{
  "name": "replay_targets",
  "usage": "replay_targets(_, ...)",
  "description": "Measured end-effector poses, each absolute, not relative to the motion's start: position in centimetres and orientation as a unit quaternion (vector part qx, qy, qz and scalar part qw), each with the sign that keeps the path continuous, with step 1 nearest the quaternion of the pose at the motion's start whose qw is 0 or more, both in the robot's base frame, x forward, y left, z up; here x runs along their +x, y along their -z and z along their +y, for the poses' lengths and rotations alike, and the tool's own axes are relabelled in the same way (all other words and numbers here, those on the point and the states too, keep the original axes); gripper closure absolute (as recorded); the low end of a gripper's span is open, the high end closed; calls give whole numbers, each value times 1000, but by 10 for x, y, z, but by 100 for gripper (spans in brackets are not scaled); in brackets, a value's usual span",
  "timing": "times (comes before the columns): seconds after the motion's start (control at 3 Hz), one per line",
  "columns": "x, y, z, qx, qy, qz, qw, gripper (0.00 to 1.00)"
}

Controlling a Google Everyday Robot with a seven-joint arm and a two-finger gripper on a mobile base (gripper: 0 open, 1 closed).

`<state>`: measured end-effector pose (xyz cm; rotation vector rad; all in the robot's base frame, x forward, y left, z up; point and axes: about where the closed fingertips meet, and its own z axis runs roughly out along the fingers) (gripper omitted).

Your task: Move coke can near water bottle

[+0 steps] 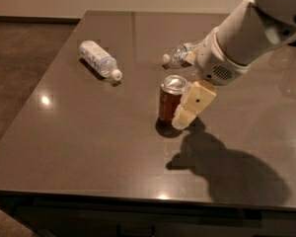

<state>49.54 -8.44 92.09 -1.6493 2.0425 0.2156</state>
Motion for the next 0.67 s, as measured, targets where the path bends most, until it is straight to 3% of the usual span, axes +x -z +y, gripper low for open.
replay_targets(0.33,502,-916,-65,-605,-99,747,258,0)
replay_targets(0.67,505,-910,-56,-605,-104,747,256,18)
